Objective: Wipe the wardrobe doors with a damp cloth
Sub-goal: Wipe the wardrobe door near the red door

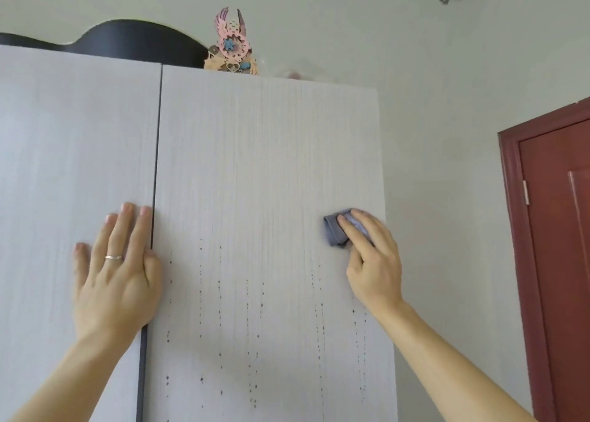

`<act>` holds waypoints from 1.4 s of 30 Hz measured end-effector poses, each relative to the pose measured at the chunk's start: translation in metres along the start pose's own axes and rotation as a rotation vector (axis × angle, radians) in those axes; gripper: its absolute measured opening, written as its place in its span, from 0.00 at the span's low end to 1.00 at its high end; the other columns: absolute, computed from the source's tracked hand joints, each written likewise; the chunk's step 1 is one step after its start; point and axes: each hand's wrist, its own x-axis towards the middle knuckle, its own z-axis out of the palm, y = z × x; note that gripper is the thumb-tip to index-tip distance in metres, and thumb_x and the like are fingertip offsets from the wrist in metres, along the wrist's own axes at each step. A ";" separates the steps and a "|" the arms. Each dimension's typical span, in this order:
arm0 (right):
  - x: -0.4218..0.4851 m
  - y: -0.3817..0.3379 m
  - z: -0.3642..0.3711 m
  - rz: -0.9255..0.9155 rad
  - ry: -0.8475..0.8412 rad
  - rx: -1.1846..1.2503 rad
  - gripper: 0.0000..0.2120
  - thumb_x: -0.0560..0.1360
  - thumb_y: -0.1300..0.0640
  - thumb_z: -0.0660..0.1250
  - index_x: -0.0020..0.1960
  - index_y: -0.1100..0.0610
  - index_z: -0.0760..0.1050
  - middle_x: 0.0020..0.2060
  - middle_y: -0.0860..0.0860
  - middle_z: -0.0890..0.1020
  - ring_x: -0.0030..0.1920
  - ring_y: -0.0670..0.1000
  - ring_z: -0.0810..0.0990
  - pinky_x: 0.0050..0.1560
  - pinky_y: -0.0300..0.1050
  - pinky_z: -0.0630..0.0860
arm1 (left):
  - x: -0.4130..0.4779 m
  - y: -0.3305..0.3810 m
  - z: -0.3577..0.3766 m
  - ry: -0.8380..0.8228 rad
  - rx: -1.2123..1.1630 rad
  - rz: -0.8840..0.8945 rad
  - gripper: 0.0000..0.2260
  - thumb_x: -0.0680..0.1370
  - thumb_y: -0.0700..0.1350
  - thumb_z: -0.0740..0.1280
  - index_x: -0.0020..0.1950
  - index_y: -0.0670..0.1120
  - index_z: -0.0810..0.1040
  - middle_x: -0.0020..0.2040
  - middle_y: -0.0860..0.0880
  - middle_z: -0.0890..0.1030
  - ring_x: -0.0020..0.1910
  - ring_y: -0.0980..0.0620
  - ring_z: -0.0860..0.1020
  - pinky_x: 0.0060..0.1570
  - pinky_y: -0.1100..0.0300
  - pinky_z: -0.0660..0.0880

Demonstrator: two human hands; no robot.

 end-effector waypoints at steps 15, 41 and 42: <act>0.015 -0.015 0.000 0.108 -0.102 -0.018 0.24 0.78 0.69 0.57 0.72 0.58 0.73 0.72 0.53 0.72 0.74 0.56 0.67 0.73 0.52 0.67 | -0.011 0.005 0.005 0.035 -0.002 -0.035 0.26 0.83 0.45 0.49 0.81 0.57 0.54 0.83 0.55 0.52 0.81 0.51 0.49 0.79 0.42 0.45; 0.005 -0.099 0.044 -0.041 -0.236 0.084 0.22 0.77 0.71 0.59 0.70 0.62 0.74 0.73 0.60 0.71 0.75 0.62 0.65 0.76 0.56 0.56 | -0.085 -0.028 0.024 -0.023 0.092 -0.027 0.26 0.85 0.54 0.42 0.84 0.51 0.47 0.83 0.56 0.46 0.80 0.60 0.41 0.79 0.47 0.43; 0.017 -0.102 0.048 0.007 -0.233 0.086 0.22 0.78 0.70 0.59 0.70 0.62 0.74 0.73 0.60 0.70 0.76 0.62 0.63 0.76 0.56 0.54 | -0.088 -0.031 0.024 -0.027 0.099 -0.022 0.25 0.86 0.54 0.42 0.84 0.51 0.48 0.83 0.56 0.47 0.80 0.59 0.42 0.79 0.47 0.43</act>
